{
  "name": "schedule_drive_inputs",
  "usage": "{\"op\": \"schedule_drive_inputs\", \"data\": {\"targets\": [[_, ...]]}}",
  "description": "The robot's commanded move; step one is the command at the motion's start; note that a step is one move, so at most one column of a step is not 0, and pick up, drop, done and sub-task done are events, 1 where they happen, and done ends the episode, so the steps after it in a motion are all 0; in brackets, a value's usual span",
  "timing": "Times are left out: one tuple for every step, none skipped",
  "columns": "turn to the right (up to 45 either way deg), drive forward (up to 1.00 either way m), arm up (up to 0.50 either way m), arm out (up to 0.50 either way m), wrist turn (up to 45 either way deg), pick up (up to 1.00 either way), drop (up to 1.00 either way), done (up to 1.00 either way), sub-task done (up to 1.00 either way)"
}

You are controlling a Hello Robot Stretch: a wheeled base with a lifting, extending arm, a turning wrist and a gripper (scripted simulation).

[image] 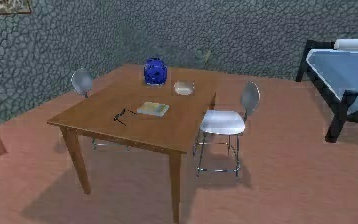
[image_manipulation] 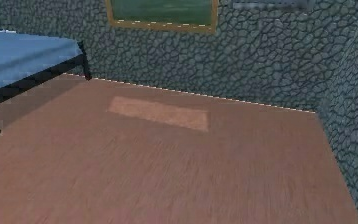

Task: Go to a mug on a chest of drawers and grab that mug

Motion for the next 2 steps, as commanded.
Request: {"op": "schedule_drive_inputs", "data": {"targets": [[0.0,0.45,0.00,0.00,0.0,0.00,0.00,0.00,0.00],[-45.0,0.00,0.00,0.00,0.0,0.00,0.00,0.00,0.00]]}}
